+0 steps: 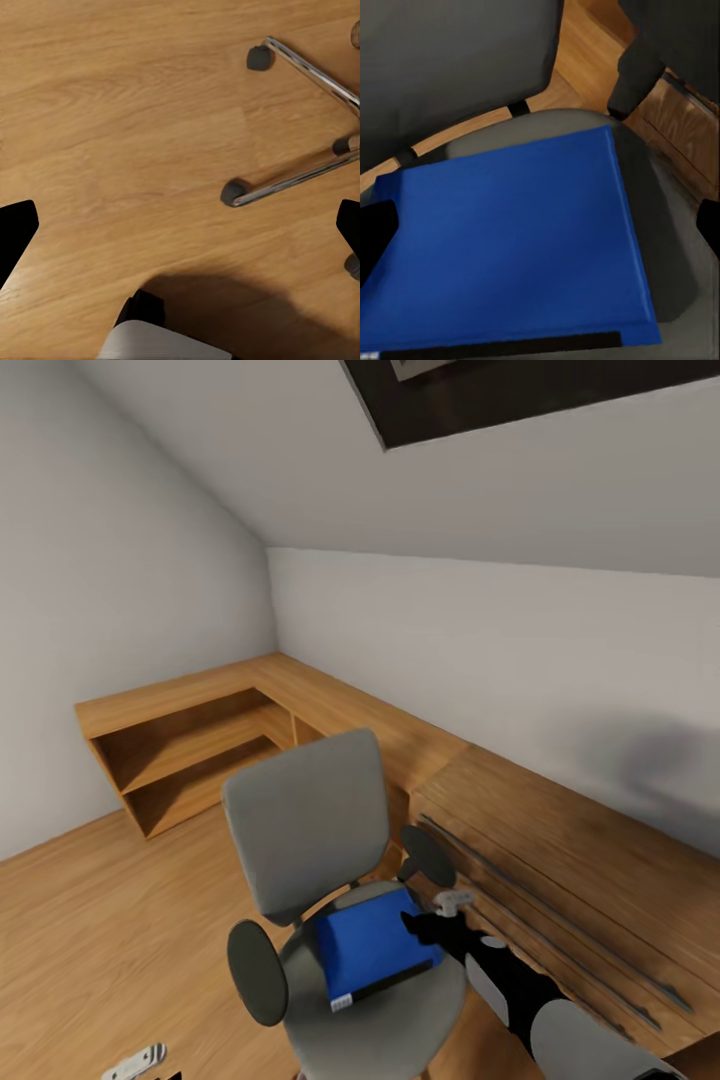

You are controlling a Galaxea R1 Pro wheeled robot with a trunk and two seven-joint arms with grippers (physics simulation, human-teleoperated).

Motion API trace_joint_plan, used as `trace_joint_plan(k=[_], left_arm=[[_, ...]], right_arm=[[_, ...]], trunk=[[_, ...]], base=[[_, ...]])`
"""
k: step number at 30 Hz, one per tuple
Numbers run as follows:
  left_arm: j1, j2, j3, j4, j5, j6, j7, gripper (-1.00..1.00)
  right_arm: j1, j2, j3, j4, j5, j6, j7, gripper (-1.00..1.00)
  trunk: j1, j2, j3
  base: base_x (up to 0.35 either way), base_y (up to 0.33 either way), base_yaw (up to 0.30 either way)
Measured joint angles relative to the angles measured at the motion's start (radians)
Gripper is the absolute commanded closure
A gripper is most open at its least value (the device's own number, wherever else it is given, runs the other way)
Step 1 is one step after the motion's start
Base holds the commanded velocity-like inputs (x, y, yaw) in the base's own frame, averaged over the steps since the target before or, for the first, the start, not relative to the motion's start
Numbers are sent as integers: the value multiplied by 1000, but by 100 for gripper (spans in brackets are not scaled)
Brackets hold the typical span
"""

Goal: In the bedroom, organize the workspace by keeping the computer under the desk, ensuring the monitor is on the desk, placing the keyboard on the desk next to the monitor, placing the mouse on the desk next to the keyboard, moving the folder from the swivel chair onto the desk next to the mouse, stacking the notebook on top of the folder with the pen on top of the notebook, and positioning the swivel chair next to the desk.

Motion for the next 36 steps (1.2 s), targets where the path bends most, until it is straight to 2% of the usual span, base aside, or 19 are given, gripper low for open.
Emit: trace_joint_plan(k=[4, 7, 10, 14, 21, 26, 36], left_arm=[[0, -1, 0, 8, -1, -1, -1, -100], [0, -1, 1, 9, -1, -1, -1, -100], [0, -17, 16, 26, -18, -1, -2, -100], [0, -40, 37, 31, -14, -2, -2, -100], [0, -79, 1, 20, 0, -2, -3, -100], [0, -82, -18, 19, 0, -1, -3, -100], [0, -81, -18, 19, 1, -1, -6, -100]], right_arm=[[0, 1, 1, 24, 0, -48, 1, -100], [0, 1, 1, 27, 0, -57, 1, -100], [1, 18, 5, 10, -14, -39, -14, -100], [1, 28, 3, -13, -36, -29, -26, -100], [1, 55, -7, 9, -1, -68, 12, -100], [2, 60, -11, 12, 1, -73, 16, -100], [2, 61, -13, 11, 2, -74, 17, -100]], trunk=[[0, 0, 0], [0, 0, 0], [0, 0, 0], [0, 0, 0], [0, 0, 0], [0, 0, 0], [0, 0, 0]], base=[[110, -94, 0], [30, -26, 0], [0, 0, 0], [0, 0, 0], [0, 0, 0], [0, 0, 0], [0, 0, 0]])
